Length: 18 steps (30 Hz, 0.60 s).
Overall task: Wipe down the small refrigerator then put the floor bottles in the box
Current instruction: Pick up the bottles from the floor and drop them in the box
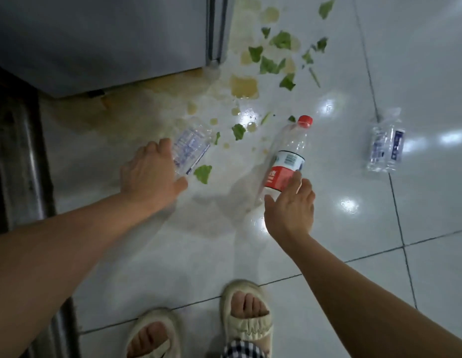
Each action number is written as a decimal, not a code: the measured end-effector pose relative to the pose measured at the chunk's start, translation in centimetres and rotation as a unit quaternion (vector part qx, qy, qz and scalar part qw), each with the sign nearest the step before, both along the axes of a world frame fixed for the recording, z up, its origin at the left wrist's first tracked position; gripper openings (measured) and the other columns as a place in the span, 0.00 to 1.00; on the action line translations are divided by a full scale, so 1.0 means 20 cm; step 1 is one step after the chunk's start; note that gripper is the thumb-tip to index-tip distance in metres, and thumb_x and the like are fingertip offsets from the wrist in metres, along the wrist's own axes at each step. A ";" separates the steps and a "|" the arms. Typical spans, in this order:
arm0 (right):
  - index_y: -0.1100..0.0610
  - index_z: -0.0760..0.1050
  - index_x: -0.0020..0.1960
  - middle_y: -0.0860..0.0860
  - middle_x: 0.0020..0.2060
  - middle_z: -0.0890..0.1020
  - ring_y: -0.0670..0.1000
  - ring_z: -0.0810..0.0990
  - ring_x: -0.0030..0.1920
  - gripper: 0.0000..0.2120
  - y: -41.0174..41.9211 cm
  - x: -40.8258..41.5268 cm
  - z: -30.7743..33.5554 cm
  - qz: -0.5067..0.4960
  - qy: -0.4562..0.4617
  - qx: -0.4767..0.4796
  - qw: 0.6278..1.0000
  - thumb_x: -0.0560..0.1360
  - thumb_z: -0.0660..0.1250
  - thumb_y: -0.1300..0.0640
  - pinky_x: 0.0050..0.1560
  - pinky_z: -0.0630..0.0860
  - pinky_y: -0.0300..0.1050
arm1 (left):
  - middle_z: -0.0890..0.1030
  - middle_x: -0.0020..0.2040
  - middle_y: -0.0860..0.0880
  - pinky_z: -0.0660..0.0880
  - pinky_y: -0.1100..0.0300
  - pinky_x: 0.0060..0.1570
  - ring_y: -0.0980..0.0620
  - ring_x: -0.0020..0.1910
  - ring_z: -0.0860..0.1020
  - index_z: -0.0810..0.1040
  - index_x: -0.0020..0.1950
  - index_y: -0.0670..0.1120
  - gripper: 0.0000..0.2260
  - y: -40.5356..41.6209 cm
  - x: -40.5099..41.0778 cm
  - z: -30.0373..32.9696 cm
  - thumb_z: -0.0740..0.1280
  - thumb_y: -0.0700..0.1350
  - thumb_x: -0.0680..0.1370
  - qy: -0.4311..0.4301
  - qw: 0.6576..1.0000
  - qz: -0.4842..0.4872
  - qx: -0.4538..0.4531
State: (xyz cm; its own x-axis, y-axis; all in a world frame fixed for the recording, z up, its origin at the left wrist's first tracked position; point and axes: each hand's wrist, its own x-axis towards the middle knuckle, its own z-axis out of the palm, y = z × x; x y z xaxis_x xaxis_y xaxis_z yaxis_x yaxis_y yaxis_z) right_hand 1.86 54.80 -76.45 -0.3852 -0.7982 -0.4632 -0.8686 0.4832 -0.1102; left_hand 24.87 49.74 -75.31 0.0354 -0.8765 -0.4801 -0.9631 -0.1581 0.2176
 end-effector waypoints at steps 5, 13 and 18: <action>0.58 0.42 0.76 0.60 0.63 0.68 0.60 0.69 0.63 0.42 -0.07 -0.06 -0.17 -0.104 -0.027 0.000 0.994 0.76 0.64 0.44 0.60 0.68 0.55 | 0.73 0.57 0.38 0.71 0.46 0.52 0.38 0.57 0.72 0.65 0.63 0.42 0.29 -0.05 -0.11 -0.04 0.71 0.52 0.68 -0.030 0.997 -0.069 -0.023; 0.58 0.46 0.76 0.63 0.60 0.72 0.62 0.71 0.61 0.37 -0.05 -0.10 0.01 -0.145 -0.099 0.017 0.984 0.77 0.61 0.44 0.55 0.71 0.55 | 0.72 0.57 0.41 0.71 0.46 0.51 0.40 0.58 0.71 0.65 0.63 0.44 0.28 -0.05 -0.23 0.14 0.70 0.52 0.69 -0.061 0.992 -0.114 0.001; 0.57 0.45 0.76 0.61 0.60 0.71 0.60 0.72 0.60 0.38 -0.03 -0.18 0.51 -0.092 -0.111 0.004 0.990 0.76 0.63 0.45 0.57 0.71 0.54 | 0.72 0.56 0.42 0.72 0.50 0.47 0.41 0.58 0.71 0.64 0.62 0.44 0.27 -0.10 -0.32 0.57 0.70 0.53 0.69 -0.041 0.992 -0.119 0.007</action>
State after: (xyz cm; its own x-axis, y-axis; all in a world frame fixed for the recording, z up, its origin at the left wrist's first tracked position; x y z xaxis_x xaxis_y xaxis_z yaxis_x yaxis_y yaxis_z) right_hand -1.64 54.16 -66.33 -0.4117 -0.7195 -0.5593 -0.7203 0.6329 -0.2839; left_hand 18.52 47.66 -63.97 -0.1317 -0.8584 -0.4958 -0.9880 0.0730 0.1360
